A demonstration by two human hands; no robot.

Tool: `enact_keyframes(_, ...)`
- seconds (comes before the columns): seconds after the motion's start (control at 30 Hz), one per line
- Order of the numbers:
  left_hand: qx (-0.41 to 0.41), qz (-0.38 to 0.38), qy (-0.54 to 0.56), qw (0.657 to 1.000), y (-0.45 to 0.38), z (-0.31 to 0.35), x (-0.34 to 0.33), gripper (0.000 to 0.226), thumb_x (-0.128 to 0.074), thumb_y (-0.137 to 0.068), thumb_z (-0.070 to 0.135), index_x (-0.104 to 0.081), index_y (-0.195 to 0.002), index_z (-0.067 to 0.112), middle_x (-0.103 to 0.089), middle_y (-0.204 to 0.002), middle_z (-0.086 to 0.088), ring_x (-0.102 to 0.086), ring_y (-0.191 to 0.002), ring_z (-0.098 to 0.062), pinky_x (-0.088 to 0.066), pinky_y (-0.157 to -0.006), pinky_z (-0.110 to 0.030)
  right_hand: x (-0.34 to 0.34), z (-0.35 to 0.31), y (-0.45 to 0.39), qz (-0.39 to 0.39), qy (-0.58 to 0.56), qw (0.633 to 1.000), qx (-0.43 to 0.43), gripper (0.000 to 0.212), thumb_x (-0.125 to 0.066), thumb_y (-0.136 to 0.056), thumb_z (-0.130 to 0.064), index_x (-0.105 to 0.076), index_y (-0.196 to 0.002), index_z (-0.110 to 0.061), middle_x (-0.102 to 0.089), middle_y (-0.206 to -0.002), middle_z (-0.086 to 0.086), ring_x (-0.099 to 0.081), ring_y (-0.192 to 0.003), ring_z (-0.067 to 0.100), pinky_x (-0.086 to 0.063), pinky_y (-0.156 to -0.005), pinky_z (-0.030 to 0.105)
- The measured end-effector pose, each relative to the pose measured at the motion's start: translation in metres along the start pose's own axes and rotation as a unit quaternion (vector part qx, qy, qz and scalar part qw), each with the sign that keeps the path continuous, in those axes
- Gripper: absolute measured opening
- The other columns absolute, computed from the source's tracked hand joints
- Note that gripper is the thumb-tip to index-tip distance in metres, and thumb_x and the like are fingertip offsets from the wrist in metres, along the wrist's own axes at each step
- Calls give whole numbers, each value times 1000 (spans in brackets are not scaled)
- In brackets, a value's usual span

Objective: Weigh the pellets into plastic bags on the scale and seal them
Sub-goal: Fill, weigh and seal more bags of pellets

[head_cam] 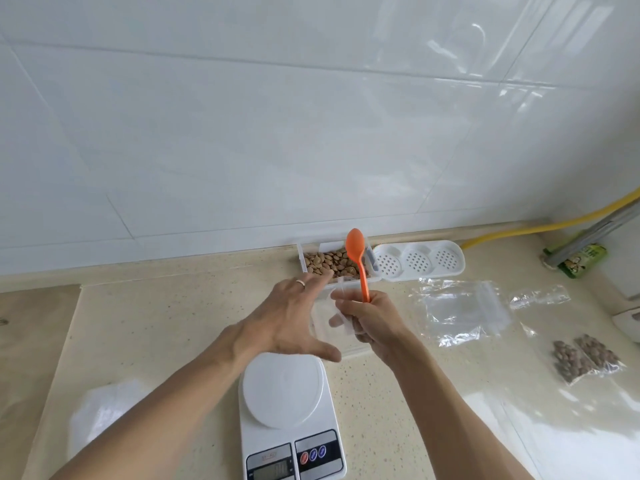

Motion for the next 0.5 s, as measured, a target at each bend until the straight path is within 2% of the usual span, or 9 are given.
enact_keyframes(0.07, -11, 38, -11, 999, -8, 2, 0, 122, -77, -62, 64, -8, -153, 23, -25, -155, -4, -20, -142, -22, -16, -117, -35, -7, 3, -8, -14, 3, 1000, -13, 12, -61, -93, -8, -72, -98, -8, -70, -72, 16, -31, -45, 10, -21, -44, 24)
enact_keyframes(0.17, -11, 114, 33, 993, -15, -12, 4, 93, -78, -67, 43, -30, -144, 22, -44, -135, -1, -42, -124, -19, -32, -107, -33, -7, 3, -19, -27, -4, 1000, -10, 18, -64, -94, -24, -71, -98, -8, -73, -78, 12, -29, -47, 11, -22, -46, 25)
enact_keyframes(0.23, -10, 142, 39, 989, -19, -22, 7, 85, -79, -66, 40, -38, -138, 21, -49, -125, 0, -48, -116, -19, -37, -98, -32, 3, 2, -27, 23, 18, 1000, 0, 35, -58, -96, -43, -69, -102, -10, -72, -78, 11, -29, -46, 11, -25, -45, 24)
enact_keyframes(0.3, 0, 151, 29, 988, -24, -33, 7, 88, -81, -64, 47, -40, -137, 20, -51, -120, -1, -50, -112, -20, -39, -95, -33, 20, 3, -37, 109, 58, 992, 10, 47, -43, -99, -53, -69, -99, -13, -65, -71, 7, -39, -51, 12, -31, -49, 24)
enact_keyframes(0.4, 32, 145, 7, 989, -33, -48, 5, 98, -79, -60, 62, -38, -138, 20, -51, -125, -3, -50, -112, -21, -41, -95, -36, 42, 0, -54, 193, 162, 968, 14, 38, -36, -100, -31, -62, -79, -13, -55, -71, 6, -49, -67, 22, -36, -57, 32)
enact_keyframes(0.5, 47, 147, -4, 988, -41, -56, 4, 95, -80, -61, 59, -38, -137, 21, -52, -124, -1, -52, -111, -19, -42, -92, -35, 51, -11, -66, 203, 274, 939, 45, 33, -43, -96, -14, -51, -64, -17, -47, -58, -1, -41, -54, 17, -33, -53, 30)
Point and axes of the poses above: each hand's wrist, its own y-axis away from the middle knuckle, its own x-axis out of the back of the hand, z = x × y, the point moved 4 cm from there along -y, towards the middle knuckle
